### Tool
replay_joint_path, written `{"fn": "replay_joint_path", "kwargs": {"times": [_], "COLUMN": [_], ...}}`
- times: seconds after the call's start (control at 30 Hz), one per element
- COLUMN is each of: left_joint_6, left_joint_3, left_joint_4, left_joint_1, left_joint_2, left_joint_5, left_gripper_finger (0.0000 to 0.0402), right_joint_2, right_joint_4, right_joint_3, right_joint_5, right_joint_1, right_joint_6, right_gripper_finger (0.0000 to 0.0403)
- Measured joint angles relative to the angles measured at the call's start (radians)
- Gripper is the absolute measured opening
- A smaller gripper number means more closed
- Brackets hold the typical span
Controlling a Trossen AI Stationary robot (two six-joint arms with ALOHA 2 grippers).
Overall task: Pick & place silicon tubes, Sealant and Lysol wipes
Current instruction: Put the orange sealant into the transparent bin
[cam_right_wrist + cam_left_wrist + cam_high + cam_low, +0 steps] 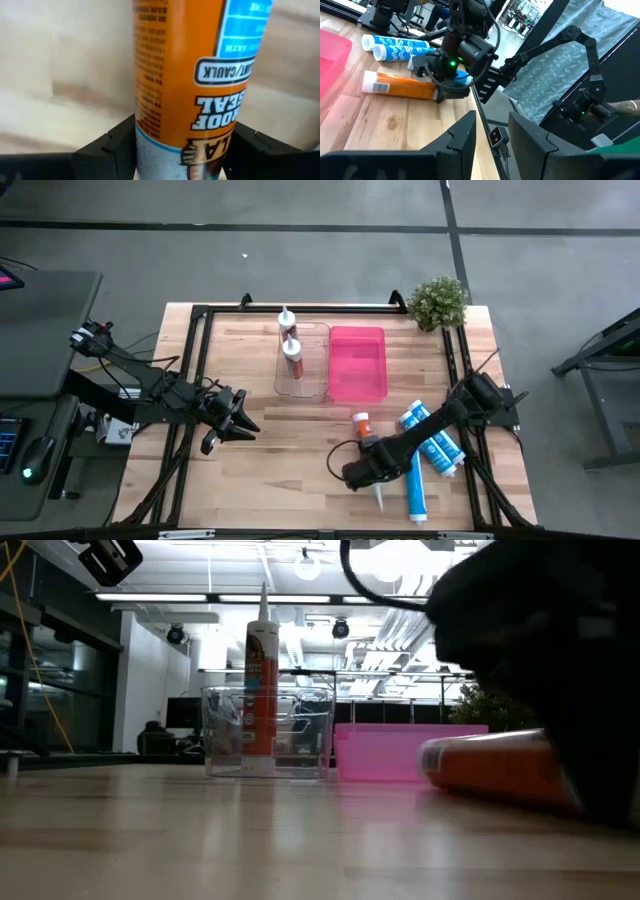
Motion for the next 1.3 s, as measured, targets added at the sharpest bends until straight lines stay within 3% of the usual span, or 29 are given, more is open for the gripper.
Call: {"fn": "replay_joint_path", "kwargs": {"times": [0.47, 0.77, 1.0, 1.17, 1.3], "left_joint_6": [0.000, 0.000, 0.000, 0.005, 0.081], "left_joint_3": [0.000, 0.000, 0.000, 0.000, 0.000], "left_joint_4": [0.002, 0.015, 0.031, 0.049, 0.136], "left_joint_1": [0.000, 0.000, 0.000, 0.000, 0.000], "left_joint_2": [0.000, 0.000, 0.000, 0.003, 0.051], "left_joint_5": [-0.001, -0.004, -0.032, -0.051, -0.082], "left_gripper_finger": [0.0111, 0.0111, 0.0111, 0.0111, 0.0111], "right_joint_2": [-0.071, -0.071, -0.073, -0.073, -0.083], "right_joint_4": [0.006, -0.293, -0.521, -0.757, -0.786], "right_joint_3": [0.138, 0.325, 0.446, 0.536, 0.580], "right_joint_5": [-0.091, -0.205, -0.399, -0.474, -0.520], "right_joint_1": [0.082, 0.078, 0.052, 0.025, -0.004], "right_joint_6": [-0.182, -0.349, -0.510, -0.624, -0.667], "right_gripper_finger": [0.0211, 0.0211, 0.0211, 0.0209, 0.0208]}}
